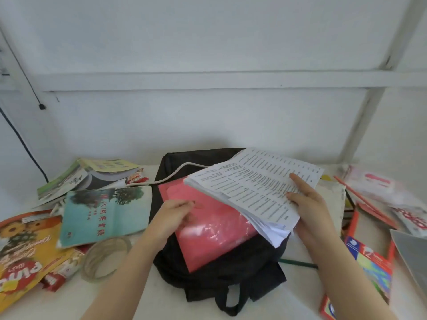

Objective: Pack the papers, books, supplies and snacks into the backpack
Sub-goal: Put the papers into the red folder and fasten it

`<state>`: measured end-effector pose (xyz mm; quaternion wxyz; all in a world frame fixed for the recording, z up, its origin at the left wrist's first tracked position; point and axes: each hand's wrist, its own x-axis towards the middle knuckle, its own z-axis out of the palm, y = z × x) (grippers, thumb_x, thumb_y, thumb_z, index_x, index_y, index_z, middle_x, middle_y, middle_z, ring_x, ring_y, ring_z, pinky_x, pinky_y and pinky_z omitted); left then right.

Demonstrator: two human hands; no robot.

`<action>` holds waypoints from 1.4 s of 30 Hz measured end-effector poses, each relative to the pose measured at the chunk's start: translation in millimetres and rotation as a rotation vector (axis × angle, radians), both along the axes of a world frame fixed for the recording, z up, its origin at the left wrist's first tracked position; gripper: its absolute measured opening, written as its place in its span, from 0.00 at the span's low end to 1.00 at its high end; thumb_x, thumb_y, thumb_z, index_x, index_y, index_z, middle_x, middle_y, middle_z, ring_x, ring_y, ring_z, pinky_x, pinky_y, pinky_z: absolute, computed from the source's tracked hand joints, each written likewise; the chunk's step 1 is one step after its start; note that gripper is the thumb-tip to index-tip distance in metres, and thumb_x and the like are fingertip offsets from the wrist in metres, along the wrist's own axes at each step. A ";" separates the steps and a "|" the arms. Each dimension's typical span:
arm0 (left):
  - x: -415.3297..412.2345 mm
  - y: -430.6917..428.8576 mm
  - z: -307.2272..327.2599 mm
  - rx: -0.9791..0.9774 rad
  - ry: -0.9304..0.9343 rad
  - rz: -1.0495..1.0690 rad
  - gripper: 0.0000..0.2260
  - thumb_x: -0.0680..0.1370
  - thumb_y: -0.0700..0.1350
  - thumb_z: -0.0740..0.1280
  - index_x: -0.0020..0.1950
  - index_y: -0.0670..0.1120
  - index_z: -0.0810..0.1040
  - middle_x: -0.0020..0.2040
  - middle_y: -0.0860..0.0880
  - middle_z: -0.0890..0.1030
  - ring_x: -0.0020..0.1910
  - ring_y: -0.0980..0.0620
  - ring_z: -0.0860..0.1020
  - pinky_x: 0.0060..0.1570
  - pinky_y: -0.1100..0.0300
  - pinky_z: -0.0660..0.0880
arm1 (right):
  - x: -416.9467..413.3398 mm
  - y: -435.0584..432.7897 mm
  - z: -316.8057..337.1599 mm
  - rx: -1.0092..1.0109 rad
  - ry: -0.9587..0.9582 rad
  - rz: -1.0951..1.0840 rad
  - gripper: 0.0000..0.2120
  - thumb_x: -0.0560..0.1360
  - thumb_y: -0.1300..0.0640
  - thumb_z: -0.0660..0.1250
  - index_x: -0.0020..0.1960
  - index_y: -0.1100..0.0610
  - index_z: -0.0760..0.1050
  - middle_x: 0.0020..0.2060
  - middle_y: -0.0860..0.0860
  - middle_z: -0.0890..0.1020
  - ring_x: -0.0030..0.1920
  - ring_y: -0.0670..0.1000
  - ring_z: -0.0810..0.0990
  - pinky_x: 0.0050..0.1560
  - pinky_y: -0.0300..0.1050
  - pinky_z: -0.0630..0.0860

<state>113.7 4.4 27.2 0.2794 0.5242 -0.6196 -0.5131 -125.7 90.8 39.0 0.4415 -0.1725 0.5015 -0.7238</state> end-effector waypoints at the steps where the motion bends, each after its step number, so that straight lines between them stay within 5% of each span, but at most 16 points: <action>1: -2.7 3.2 -0.1 -0.030 -0.033 -0.059 0.07 0.78 0.45 0.64 0.48 0.52 0.82 0.43 0.52 0.83 0.45 0.53 0.80 0.43 0.65 0.73 | -2.7 4.5 0.4 0.002 -0.001 -0.010 0.24 0.78 0.72 0.54 0.70 0.54 0.68 0.68 0.54 0.70 0.58 0.57 0.78 0.52 0.53 0.80; 7: -24.3 45.0 -2.4 -0.295 -0.380 -0.439 0.19 0.68 0.53 0.73 0.56 0.63 0.73 0.45 0.60 0.77 0.46 0.64 0.74 0.48 0.67 0.70 | -9.4 27.6 13.4 0.013 0.053 0.004 0.23 0.78 0.72 0.55 0.68 0.55 0.71 0.52 0.50 0.77 0.51 0.54 0.81 0.43 0.46 0.82; 10: -33.6 59.5 -18.2 -0.568 -0.468 -0.505 0.29 0.66 0.59 0.72 0.65 0.63 0.67 0.49 0.64 0.72 0.51 0.64 0.68 0.52 0.66 0.66 | -8.6 40.0 12.9 0.050 0.071 -0.005 0.23 0.78 0.71 0.56 0.66 0.52 0.73 0.57 0.53 0.77 0.49 0.54 0.82 0.39 0.44 0.82; 14: -42.3 61.9 -33.3 -0.769 -0.481 -0.495 0.37 0.65 0.61 0.71 0.70 0.66 0.56 0.69 0.63 0.62 0.66 0.60 0.59 0.63 0.63 0.59 | -7.2 55.9 10.8 0.006 0.076 0.010 0.22 0.78 0.71 0.56 0.63 0.49 0.75 0.59 0.53 0.79 0.48 0.53 0.84 0.39 0.43 0.82; 17: -43.2 66.3 -34.1 -0.844 -0.412 -0.557 0.34 0.68 0.57 0.70 0.70 0.65 0.57 0.71 0.66 0.58 0.70 0.59 0.57 0.66 0.61 0.58 | -7.4 72.2 13.4 -0.004 0.104 0.102 0.22 0.78 0.70 0.57 0.64 0.50 0.75 0.54 0.52 0.81 0.41 0.50 0.85 0.32 0.39 0.80; 21: -42.6 71.5 -36.7 -0.486 -0.553 -0.602 0.26 0.76 0.58 0.62 0.73 0.56 0.60 0.70 0.57 0.64 0.69 0.52 0.64 0.63 0.62 0.64 | -7.6 90.1 12.9 0.038 0.093 0.229 0.22 0.78 0.71 0.55 0.63 0.51 0.75 0.48 0.55 0.84 0.36 0.52 0.85 0.28 0.39 0.78; 23: -41.1 64.9 -44.8 -0.203 -0.792 -0.603 0.41 0.70 0.73 0.52 0.73 0.46 0.63 0.72 0.45 0.66 0.71 0.44 0.64 0.68 0.53 0.59 | -9.4 98.5 9.2 0.084 0.091 0.255 0.22 0.77 0.72 0.55 0.63 0.53 0.75 0.43 0.54 0.85 0.33 0.52 0.84 0.27 0.39 0.78; 25: -40.8 55.6 -46.4 -0.220 -0.703 -0.488 0.52 0.61 0.80 0.48 0.64 0.40 0.72 0.63 0.39 0.74 0.63 0.40 0.72 0.62 0.47 0.68 | -12.9 109.2 3.4 0.129 0.114 0.283 0.22 0.77 0.72 0.54 0.63 0.55 0.75 0.39 0.54 0.85 0.31 0.52 0.83 0.25 0.38 0.77; 27: -43.2 51.2 -41.9 -0.441 -0.617 -0.459 0.33 0.74 0.65 0.58 0.64 0.39 0.72 0.63 0.41 0.74 0.64 0.41 0.70 0.61 0.48 0.68 | -15.6 120.3 -2.1 0.175 0.129 0.292 0.20 0.78 0.72 0.54 0.60 0.55 0.76 0.40 0.55 0.84 0.28 0.51 0.82 0.22 0.37 0.75; 29: -36.5 49.1 -38.5 -0.491 -0.615 -0.490 0.23 0.78 0.56 0.60 0.71 0.51 0.66 0.74 0.49 0.60 0.73 0.48 0.56 0.70 0.50 0.55 | -18.5 129.7 -8.1 0.218 0.141 0.280 0.19 0.78 0.72 0.54 0.58 0.54 0.76 0.42 0.55 0.83 0.26 0.51 0.82 0.21 0.37 0.74; 32: -21.7 40.1 -46.3 -0.667 -0.620 -0.521 0.22 0.78 0.55 0.62 0.71 0.64 0.61 0.75 0.53 0.57 0.74 0.51 0.52 0.71 0.53 0.49 | -26.8 139.9 -19.0 0.245 0.106 0.276 0.20 0.78 0.71 0.54 0.57 0.53 0.77 0.47 0.58 0.83 0.29 0.53 0.83 0.23 0.39 0.76; 38: -10.8 32.1 -39.8 -0.776 -0.544 -0.532 0.26 0.75 0.55 0.66 0.71 0.63 0.61 0.69 0.56 0.69 0.67 0.55 0.67 0.65 0.59 0.65 | -45.7 156.8 -27.4 0.272 0.051 0.320 0.20 0.76 0.72 0.56 0.59 0.54 0.75 0.44 0.57 0.84 0.31 0.56 0.83 0.23 0.43 0.78; 40: -9.2 33.4 -38.2 -0.818 -0.530 -0.527 0.23 0.76 0.53 0.64 0.71 0.60 0.64 0.66 0.58 0.72 0.63 0.57 0.71 0.59 0.64 0.68 | -45.8 161.3 -25.3 0.262 0.032 0.337 0.25 0.65 0.69 0.73 0.60 0.54 0.75 0.44 0.58 0.85 0.33 0.58 0.84 0.24 0.45 0.78; 42: -9.6 34.8 -35.8 -0.889 -0.497 -0.505 0.21 0.78 0.51 0.62 0.71 0.58 0.65 0.61 0.56 0.77 0.57 0.55 0.76 0.53 0.62 0.72 | -50.6 165.8 -29.5 0.279 0.030 0.352 0.48 0.40 0.58 0.85 0.60 0.53 0.76 0.47 0.60 0.84 0.34 0.60 0.83 0.24 0.46 0.78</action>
